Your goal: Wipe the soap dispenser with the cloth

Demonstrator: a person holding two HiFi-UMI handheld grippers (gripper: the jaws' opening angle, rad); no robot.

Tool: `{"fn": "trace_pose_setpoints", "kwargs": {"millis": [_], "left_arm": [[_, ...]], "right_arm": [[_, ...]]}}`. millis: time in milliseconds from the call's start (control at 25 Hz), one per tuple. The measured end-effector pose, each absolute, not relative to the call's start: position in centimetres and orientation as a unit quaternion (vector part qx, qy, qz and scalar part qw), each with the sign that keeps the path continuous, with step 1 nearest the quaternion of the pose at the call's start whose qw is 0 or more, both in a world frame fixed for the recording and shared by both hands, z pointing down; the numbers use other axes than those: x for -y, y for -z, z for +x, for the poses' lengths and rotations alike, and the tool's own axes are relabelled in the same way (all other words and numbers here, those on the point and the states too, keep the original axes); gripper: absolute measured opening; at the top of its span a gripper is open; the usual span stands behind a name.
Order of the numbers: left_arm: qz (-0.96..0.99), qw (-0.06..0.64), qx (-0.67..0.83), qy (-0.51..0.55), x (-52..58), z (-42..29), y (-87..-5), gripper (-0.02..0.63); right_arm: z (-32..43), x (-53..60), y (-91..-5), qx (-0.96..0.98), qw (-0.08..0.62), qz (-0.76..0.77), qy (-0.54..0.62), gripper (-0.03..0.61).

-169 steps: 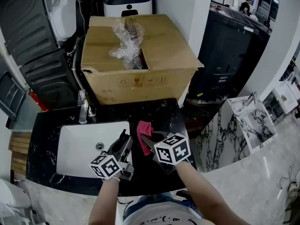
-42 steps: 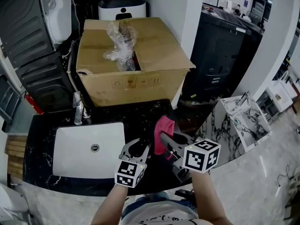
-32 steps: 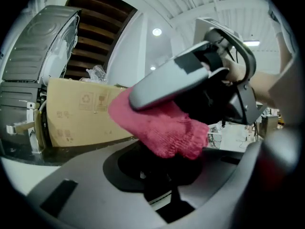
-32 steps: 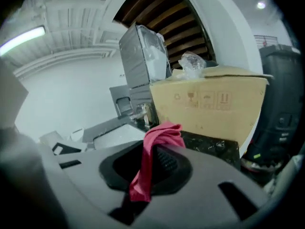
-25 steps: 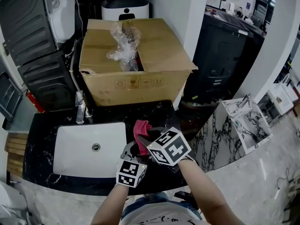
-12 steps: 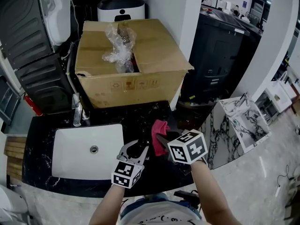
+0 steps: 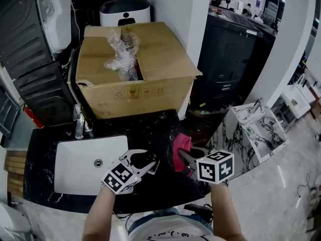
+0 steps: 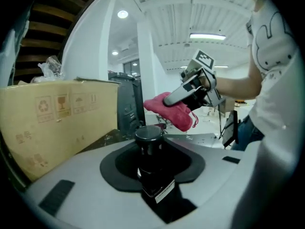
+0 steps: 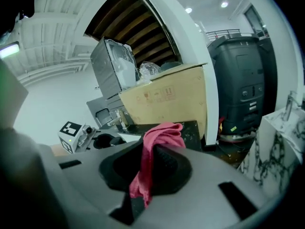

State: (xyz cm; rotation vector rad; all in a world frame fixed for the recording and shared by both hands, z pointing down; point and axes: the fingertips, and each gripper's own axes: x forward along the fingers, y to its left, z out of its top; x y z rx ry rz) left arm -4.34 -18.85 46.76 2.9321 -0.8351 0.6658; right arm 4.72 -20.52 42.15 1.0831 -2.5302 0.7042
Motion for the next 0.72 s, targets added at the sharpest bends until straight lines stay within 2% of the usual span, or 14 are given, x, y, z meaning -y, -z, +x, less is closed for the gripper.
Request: {"fn": "trace_pose_setpoints", "kwargs": {"millis": [40, 120, 200, 280, 440, 560, 720], "left_arm": [[0.944, 0.018, 0.246, -0.221, 18.6, -4.2, -47.0, 0.143], [0.946, 0.022, 0.205, -0.251, 17.8, -4.0, -47.8, 0.290], [0.940, -0.006, 0.197, -0.279, 17.9, -4.1, -48.4, 0.281], [0.935, -0.028, 0.206, -0.288, 18.3, -4.3, -48.6, 0.213], [0.934, 0.000, 0.222, -0.280, 18.7, -4.5, -48.5, 0.209], [0.941, 0.076, 0.262, -0.201, 19.6, -5.3, -47.3, 0.207], [0.924, 0.220, 0.311, 0.006, 20.9, -8.0, -44.0, 0.207]], "right_arm": [[5.1, 20.5, -42.3, 0.879, 0.149, 0.381, -0.247, 0.049], [5.7, 20.5, -42.5, 0.875, 0.145, 0.386, -0.252, 0.049], [6.1, 20.5, -42.7, 0.872, 0.141, 0.391, -0.258, 0.049], [6.3, 20.5, -42.9, 0.871, 0.138, 0.393, -0.262, 0.049], [5.8, 20.2, -43.3, 0.872, 0.146, 0.389, -0.260, 0.049], [5.5, 19.9, -43.3, 0.873, 0.148, 0.386, -0.260, 0.049], [5.3, 20.0, -42.7, 0.876, 0.131, 0.385, -0.260, 0.049]]}}
